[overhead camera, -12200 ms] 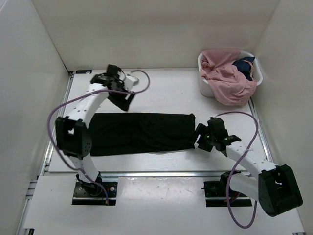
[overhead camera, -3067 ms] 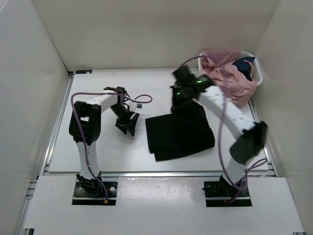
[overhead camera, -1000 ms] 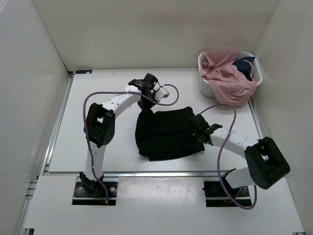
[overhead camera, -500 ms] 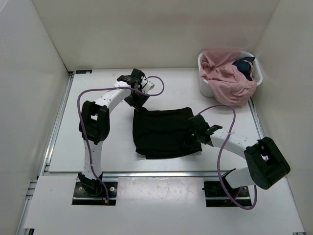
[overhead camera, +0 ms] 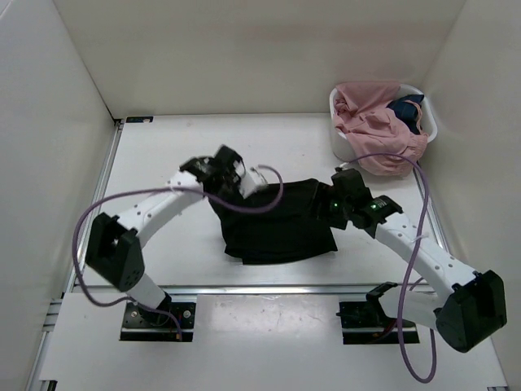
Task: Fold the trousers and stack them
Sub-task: Fold the trousers
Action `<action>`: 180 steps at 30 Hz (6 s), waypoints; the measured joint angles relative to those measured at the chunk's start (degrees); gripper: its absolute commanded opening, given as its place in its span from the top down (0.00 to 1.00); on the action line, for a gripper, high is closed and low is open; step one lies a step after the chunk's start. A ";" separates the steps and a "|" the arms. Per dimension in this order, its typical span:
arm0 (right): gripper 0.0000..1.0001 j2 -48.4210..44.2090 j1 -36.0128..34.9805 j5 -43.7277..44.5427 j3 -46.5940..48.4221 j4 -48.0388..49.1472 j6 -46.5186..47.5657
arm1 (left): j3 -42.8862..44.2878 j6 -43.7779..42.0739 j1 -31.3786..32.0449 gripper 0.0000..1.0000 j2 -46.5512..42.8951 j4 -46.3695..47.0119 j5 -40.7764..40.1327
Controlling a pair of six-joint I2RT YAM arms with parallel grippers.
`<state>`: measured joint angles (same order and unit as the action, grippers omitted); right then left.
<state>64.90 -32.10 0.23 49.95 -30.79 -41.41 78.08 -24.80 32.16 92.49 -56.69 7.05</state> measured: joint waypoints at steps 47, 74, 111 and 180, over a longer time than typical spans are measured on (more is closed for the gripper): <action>0.22 41.29 19.67 -19.87 17.73 3.19 13.49 | -34.47 -2.82 22.69 0.86 -9.70 13.86 -14.38; 0.46 48.41 18.99 -10.86 21.62 16.79 -14.49 | -37.81 -4.33 34.82 0.41 -11.69 16.17 -20.20; 0.78 20.61 4.70 17.03 6.40 -10.71 -0.63 | -16.09 2.40 -1.51 0.00 -7.26 14.58 -9.84; 0.01 2.14 4.76 25.35 30.45 -38.23 11.91 | -13.42 16.74 -50.69 0.00 -24.90 3.13 -24.35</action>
<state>67.05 -27.33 25.58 80.40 -69.01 -29.50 64.66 -8.05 -18.52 67.59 -53.56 -17.30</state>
